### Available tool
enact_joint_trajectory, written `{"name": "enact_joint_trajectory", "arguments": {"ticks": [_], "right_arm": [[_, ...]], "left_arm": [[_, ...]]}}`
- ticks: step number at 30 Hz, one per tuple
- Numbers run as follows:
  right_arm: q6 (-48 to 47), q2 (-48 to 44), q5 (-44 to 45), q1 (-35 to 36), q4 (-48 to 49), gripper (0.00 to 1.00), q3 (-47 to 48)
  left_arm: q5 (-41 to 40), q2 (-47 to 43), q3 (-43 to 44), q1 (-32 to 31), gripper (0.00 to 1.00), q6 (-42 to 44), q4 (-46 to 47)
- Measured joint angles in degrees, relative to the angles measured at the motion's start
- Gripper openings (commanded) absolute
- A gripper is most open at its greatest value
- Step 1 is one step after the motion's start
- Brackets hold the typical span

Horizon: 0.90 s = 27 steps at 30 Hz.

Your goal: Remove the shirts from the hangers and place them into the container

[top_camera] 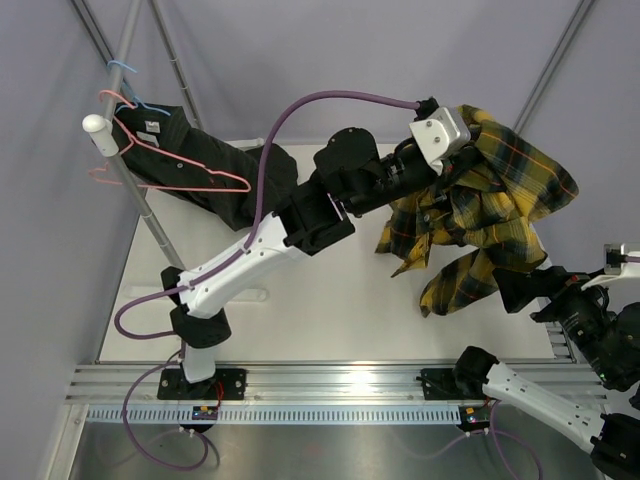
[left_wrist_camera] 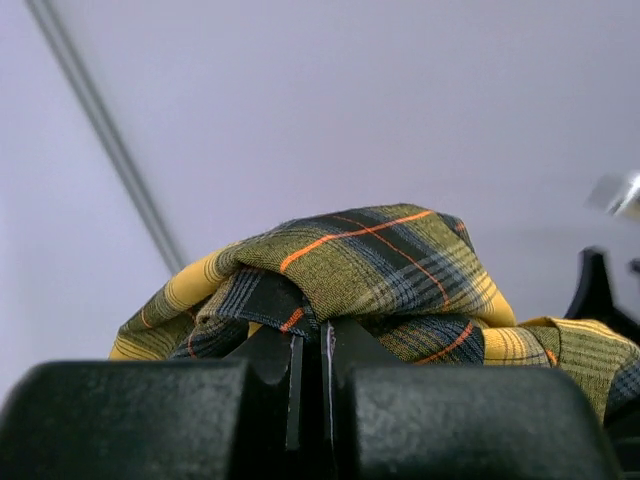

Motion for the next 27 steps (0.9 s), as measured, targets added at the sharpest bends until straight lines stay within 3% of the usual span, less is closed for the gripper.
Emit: {"name": "enact_joint_trajectory", "arguments": {"ticks": [5,20,23,27], "right_arm": [[1.11,-0.09,0.7,-0.04,0.13,0.99,-3.43],[3.26,2.86,3.32,-0.04,5.22,1.0,-10.6],[5.16,7.48,7.02,-0.09,6.84,0.85,-11.67],[9.49,15.65,12.7,-0.11,7.32,0.38,-12.13]], "left_arm": [[6.01,2.47,4.98,0.72,0.0,-2.4,3.26],[20.92,6.45,4.31,5.68,0.0,-16.37,9.53],[24.79,6.51,3.78,6.82,0.0,-19.87,11.39],[32.15,7.08,3.78,9.7,0.0,-26.49,14.58]]}}
